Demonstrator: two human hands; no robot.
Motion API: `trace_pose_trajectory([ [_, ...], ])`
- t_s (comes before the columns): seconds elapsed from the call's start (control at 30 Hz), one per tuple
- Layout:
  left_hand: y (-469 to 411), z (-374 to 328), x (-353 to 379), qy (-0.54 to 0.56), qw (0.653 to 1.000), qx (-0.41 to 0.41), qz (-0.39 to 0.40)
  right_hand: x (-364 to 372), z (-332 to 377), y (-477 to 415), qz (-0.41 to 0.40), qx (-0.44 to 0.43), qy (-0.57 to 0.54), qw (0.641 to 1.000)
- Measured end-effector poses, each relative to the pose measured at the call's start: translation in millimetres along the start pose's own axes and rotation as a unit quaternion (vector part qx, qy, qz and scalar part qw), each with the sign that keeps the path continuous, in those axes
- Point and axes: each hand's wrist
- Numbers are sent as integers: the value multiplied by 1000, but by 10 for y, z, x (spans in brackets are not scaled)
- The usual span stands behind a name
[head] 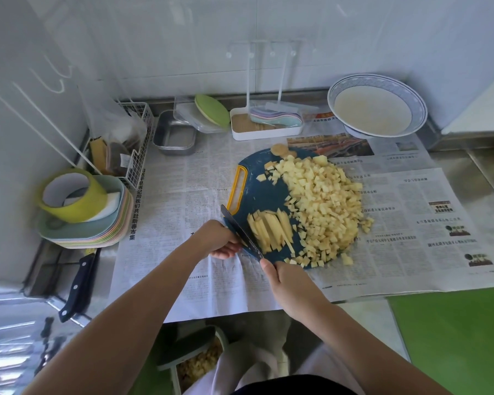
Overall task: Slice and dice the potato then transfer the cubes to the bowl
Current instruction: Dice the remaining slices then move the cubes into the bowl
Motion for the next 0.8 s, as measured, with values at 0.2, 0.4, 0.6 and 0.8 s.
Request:
trace_pose_trajectory([
  [0.2, -16, -11, -4, -67, 997, -2, -31, 138, 206, 68, -35, 6, 110, 993],
  [0.4, -11, -13, 1, -58, 998, -1, 3, 123, 86, -52, -35, 44, -32, 998],
  [0.6, -55, 67, -66, -13, 998, 18, 50, 127, 35, -60, -43, 36, -20, 998],
  [0.8, -12, -3, -88, -24, 998, 54, 26, 20, -58, 23, -17, 13, -123, 992],
])
Point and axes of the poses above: each hand's wrist, its own y-axis away from the middle knuckle, its own x-axis out of the palm, z = x × y, and after that the axes turned 2 degrees about y, right-handed
